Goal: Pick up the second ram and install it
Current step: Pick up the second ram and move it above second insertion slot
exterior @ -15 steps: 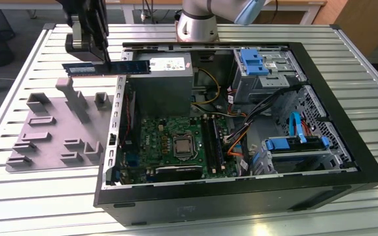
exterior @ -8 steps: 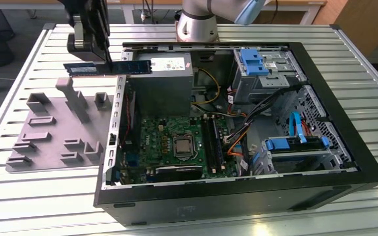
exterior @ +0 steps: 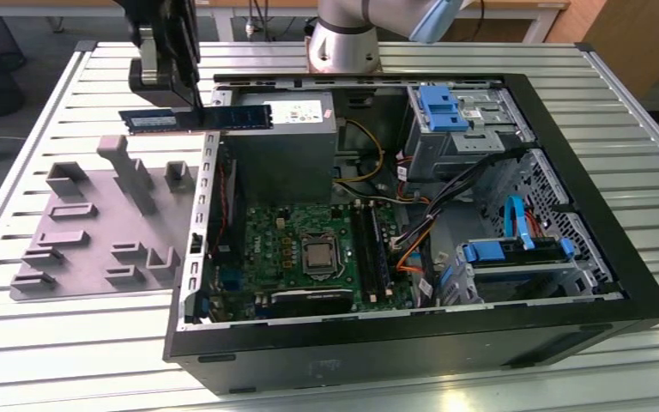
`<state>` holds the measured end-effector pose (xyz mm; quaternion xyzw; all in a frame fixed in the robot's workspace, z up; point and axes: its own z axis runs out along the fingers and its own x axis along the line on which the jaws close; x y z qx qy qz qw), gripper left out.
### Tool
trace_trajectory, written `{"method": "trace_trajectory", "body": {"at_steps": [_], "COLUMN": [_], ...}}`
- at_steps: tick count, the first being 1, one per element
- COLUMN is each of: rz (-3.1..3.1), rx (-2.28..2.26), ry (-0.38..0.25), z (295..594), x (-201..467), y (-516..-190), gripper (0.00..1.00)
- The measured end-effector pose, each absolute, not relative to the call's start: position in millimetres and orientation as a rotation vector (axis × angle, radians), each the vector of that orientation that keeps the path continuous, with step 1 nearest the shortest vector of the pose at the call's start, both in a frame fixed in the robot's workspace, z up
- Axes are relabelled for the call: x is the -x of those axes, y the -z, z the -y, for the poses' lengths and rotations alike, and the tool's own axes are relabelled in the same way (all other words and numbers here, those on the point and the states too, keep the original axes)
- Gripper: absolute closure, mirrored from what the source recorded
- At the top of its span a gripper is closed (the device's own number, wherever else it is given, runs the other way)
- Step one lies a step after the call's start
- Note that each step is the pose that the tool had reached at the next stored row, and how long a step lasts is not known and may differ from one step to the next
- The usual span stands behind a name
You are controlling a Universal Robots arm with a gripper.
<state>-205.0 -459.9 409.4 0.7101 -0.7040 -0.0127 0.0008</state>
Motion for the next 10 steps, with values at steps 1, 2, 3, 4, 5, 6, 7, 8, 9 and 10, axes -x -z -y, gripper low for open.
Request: {"method": "trace_trajectory", "body": {"at_steps": [1, 2, 3, 4, 5, 6, 7, 8, 9, 10], "rz": [2.21, 2.21, 2.21, 2.21, 2.21, 2.21, 2.21, 2.21, 2.21, 2.21], "rx": [-2.23, -2.23, -2.23, -2.23, -2.23, -2.23, -2.23, -2.23, -2.23, -2.23], "ry": [0.04, 0.04, 0.04, 0.04, 0.04, 0.04, 0.04, 0.04, 0.04, 0.04], "z": [460, 460, 460, 460, 460, 460, 460, 460, 460, 460], "x": [204, 203, 202, 201, 200, 199, 198, 196, 195, 194], "y": [-409, -409, -409, -409, -409, -409, -409, -409, -409, -409], "gripper": [0.86, 0.86, 0.86, 0.86, 0.86, 0.86, 0.86, 0.86, 0.86, 0.86]}}
